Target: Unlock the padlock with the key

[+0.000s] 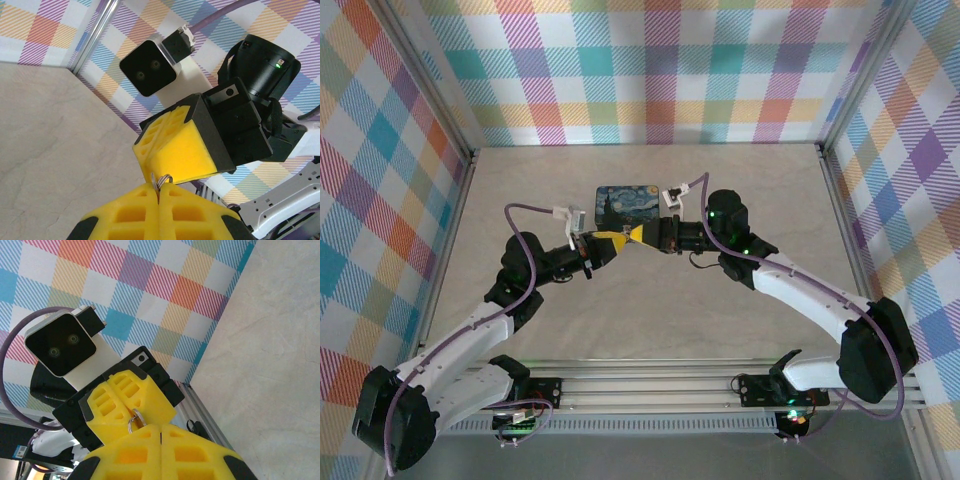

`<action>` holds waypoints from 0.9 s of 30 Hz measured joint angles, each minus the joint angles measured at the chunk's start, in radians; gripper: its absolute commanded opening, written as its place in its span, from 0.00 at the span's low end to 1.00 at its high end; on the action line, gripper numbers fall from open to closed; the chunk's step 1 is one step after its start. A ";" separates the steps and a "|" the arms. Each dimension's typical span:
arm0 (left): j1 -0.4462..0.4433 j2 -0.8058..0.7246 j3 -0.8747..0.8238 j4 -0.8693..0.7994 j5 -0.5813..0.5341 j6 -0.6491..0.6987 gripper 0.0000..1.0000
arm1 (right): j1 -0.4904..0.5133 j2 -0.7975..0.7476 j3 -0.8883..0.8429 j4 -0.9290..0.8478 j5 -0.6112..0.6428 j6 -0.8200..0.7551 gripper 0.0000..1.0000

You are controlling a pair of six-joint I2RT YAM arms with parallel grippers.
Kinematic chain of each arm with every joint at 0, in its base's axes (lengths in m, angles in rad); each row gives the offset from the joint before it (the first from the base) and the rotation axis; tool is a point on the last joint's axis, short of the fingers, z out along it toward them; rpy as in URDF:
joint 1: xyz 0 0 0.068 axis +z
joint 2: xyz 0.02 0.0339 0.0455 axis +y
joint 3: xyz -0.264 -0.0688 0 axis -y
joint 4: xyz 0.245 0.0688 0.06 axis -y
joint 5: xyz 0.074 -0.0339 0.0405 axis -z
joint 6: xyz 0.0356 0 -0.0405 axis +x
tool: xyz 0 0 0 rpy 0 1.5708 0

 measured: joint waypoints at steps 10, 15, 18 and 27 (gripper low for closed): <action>0.000 -0.001 -0.001 0.000 0.003 -0.002 0.00 | 0.000 0.000 0.000 0.003 0.000 -0.034 0.00; 0.000 -0.003 -0.001 0.000 0.008 -0.004 0.00 | 0.000 -0.002 -0.002 0.018 0.000 -0.056 0.00; 0.000 -0.003 -0.001 -0.011 0.019 -0.004 0.08 | 0.000 -0.014 0.000 -0.014 -0.002 -0.115 0.00; 0.000 -0.115 0.000 -0.212 0.027 0.033 0.52 | 0.002 0.001 0.275 -0.448 0.003 -0.519 0.00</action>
